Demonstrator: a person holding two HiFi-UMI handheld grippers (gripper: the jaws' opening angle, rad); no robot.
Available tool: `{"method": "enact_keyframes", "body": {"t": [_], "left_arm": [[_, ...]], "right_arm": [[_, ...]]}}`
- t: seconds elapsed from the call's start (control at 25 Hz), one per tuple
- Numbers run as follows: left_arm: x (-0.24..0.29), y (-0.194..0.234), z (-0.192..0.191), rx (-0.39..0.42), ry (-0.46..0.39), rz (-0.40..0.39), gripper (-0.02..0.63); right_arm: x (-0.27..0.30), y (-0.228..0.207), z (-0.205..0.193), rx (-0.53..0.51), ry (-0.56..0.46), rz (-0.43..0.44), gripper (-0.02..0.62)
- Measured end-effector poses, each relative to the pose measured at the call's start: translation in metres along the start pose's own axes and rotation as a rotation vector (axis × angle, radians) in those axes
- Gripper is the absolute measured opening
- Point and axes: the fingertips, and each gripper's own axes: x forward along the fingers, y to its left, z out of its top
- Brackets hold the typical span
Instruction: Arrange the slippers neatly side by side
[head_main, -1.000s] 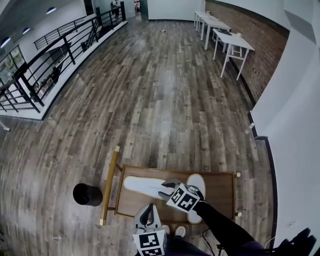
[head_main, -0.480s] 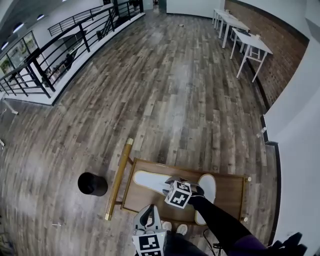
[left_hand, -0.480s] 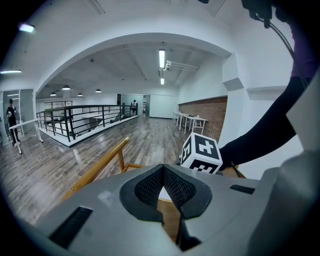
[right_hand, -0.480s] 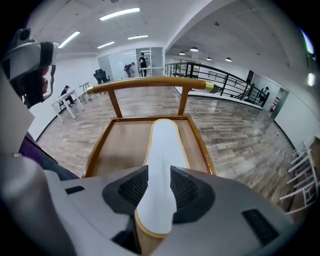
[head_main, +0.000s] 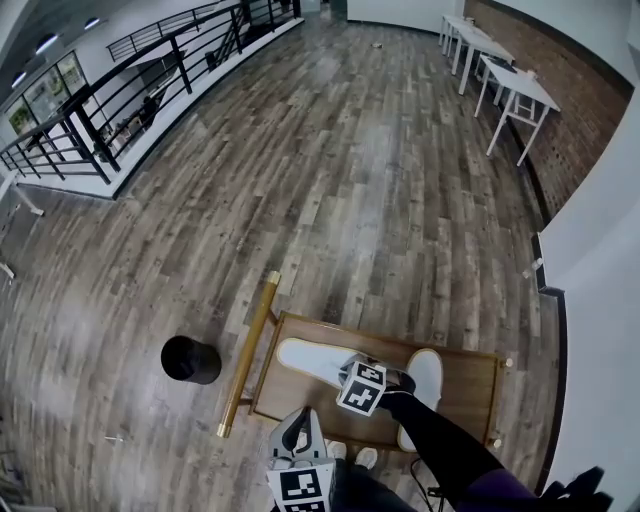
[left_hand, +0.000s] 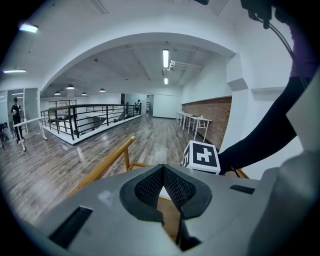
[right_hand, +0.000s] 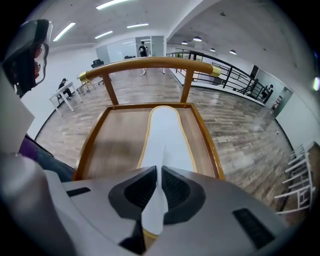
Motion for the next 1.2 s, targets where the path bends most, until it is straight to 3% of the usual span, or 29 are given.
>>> {"method": "enact_keyframes", "body": {"t": [0.2, 0.4, 0.6, 0.8, 1.08, 1.2], "left_arm": [[0.001, -0.002, 0.001, -0.012, -0.005, 0.005, 0.000], [0.002, -0.008, 0.003, -0.019, -0.012, -0.004, 0.000], [0.000, -0.015, 0.007, -0.015, -0.020, -0.019, 0.000], [-0.004, -0.023, 0.006, -0.008, -0.029, -0.030, 0.000], [-0.011, -0.024, -0.003, -0.008, -0.029, -0.043, 0.000], [-0.012, -0.021, -0.009, -0.001, -0.020, -0.038, 0.000]], "right_arm": [[-0.008, -0.001, 0.001, -0.003, -0.011, 0.002, 0.014], [-0.032, -0.015, 0.009, -0.054, -0.052, -0.061, 0.012], [-0.063, -0.025, 0.010, -0.203, -0.050, -0.100, 0.012], [-0.088, -0.004, 0.002, -0.510, -0.043, -0.058, 0.012], [-0.100, 0.049, -0.010, -1.182, -0.030, -0.031, 0.012], [-0.091, 0.055, -0.023, -1.383, -0.021, -0.046, 0.012]]}}
